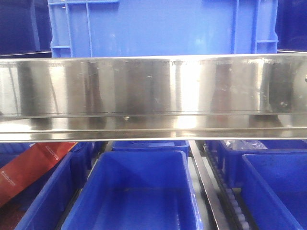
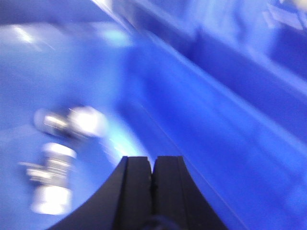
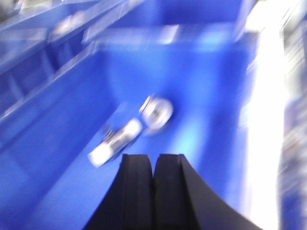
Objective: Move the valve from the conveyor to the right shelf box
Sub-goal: 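Open both grippers to drop the valves into the blue bins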
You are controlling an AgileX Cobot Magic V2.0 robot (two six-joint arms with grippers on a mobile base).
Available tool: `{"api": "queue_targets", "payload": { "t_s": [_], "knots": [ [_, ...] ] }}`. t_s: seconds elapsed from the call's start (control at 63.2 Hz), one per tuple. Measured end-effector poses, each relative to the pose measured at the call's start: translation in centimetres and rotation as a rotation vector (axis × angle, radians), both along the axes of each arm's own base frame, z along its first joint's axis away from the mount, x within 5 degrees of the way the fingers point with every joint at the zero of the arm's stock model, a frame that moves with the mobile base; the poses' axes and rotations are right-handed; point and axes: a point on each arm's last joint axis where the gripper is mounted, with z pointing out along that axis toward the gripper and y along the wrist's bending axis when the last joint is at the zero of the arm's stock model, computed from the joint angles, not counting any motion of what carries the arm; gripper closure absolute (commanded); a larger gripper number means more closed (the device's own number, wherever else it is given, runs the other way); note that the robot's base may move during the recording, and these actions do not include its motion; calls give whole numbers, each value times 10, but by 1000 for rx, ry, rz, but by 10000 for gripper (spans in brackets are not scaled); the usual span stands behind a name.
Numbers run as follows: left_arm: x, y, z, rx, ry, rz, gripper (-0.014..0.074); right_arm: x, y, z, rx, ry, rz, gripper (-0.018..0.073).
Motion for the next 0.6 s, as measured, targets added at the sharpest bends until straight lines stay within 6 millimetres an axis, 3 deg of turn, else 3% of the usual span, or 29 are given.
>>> {"api": "queue_targets", "payload": {
  "t_s": [0.111, 0.301, 0.601],
  "knots": [
    [-21, 17, 1, 51, -39, 78, 708, -22, -10, -1, -14, -80, -37, 727],
    [-61, 45, -16, 62, -109, 120, 708, -53, -24, -30, 5, -158, -93, 727],
    [-136, 86, -65, -6, -231, 96, 708, -124, -47, -76, 25, -217, -125, 727]
  ]
}}
